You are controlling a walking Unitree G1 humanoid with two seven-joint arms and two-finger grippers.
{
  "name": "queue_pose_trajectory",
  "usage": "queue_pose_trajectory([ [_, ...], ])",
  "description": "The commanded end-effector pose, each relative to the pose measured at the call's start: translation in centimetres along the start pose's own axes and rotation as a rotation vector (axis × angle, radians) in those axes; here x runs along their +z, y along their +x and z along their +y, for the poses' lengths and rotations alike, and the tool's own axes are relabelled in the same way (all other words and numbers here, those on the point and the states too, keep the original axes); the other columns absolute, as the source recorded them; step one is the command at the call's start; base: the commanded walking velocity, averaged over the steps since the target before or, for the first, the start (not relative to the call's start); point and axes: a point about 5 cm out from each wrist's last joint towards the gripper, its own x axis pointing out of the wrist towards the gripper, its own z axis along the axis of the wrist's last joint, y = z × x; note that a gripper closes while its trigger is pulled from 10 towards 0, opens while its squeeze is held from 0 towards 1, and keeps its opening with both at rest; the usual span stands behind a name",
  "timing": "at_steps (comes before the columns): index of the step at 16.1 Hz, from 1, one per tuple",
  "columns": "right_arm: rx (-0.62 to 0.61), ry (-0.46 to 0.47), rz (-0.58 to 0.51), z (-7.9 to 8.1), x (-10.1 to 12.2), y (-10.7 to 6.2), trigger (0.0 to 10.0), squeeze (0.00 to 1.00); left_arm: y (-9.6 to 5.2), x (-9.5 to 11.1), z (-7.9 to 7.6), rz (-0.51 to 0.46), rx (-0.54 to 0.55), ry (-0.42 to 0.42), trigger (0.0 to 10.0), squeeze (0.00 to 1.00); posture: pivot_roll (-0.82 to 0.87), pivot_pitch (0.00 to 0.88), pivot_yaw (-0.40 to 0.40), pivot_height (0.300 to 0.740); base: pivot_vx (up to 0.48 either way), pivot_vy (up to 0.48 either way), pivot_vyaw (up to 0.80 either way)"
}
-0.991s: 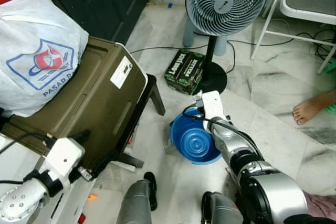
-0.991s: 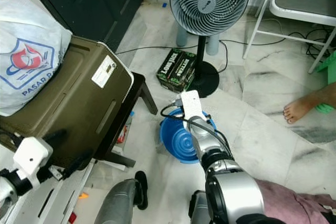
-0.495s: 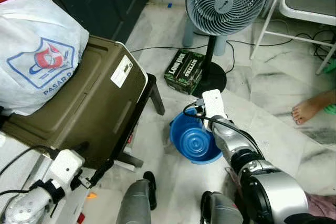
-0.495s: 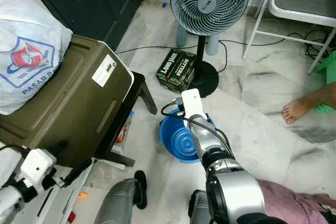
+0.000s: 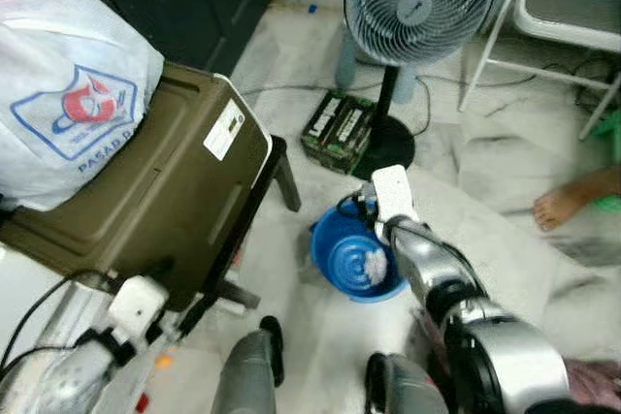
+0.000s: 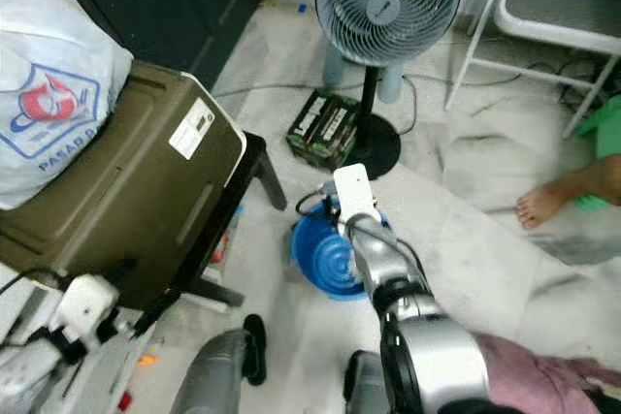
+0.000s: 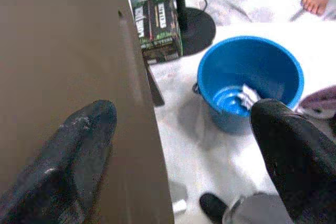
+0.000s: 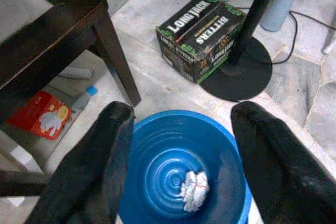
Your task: Clean up the room
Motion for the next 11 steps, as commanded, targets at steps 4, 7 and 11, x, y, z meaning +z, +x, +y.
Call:
queue_pose_trajectory([
  [4,0.05,-0.068,-0.029,-0.5,-2.6,-2.2,10.0,1.0,0.0,-0.6,1.2,-0.02,0.079,-0.067,10.0,0.0,0.13,0.2,0.02,0.74,0.0,0.0,0.0],
  [7,0.027,-0.071,-0.047,-1.9,-4.0,-5.6,10.0,1.0,2.6,4.5,2.0,-0.23,0.085,-0.111,10.0,0.0,0.05,0.147,-0.018,0.74,0.0,0.0,0.0],
  [11,-0.04,-0.027,-0.213,-3.4,-2.6,-8.7,10.0,1.0,5.7,11.6,2.5,-0.441,0.149,-0.227,10.0,0.0,0.0,0.106,-0.032,0.74,0.0,0.0,0.0],
])
